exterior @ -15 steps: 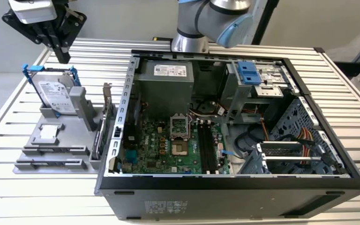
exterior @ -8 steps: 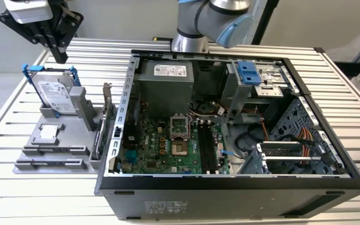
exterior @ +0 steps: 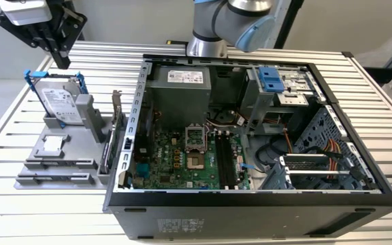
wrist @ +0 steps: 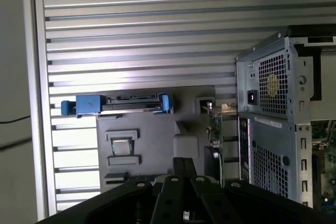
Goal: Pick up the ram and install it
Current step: 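Reach for the ram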
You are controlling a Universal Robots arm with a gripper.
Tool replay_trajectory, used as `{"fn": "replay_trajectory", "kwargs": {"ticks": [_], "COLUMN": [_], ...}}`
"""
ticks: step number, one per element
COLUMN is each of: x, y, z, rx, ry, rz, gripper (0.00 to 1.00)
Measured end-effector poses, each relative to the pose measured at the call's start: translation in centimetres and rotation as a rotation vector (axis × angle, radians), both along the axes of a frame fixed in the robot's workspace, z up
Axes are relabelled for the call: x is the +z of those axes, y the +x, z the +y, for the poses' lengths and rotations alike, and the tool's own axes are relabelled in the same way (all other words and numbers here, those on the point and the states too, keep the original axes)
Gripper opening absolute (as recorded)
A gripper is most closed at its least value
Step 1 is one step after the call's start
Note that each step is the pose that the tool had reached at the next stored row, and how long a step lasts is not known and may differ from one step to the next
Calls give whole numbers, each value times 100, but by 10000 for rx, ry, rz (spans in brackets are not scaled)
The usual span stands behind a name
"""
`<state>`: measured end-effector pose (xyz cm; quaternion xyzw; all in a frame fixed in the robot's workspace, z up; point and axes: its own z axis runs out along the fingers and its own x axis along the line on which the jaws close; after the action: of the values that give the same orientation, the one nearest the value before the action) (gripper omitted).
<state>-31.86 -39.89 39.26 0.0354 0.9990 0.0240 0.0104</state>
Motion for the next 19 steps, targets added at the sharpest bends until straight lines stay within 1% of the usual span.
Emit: {"fn": "replay_trajectory", "kwargs": {"ticks": [19], "x": [0], "y": [-133], "z": [0], "rx": [0], "ry": [0], "rz": [0], "gripper": [0]}}
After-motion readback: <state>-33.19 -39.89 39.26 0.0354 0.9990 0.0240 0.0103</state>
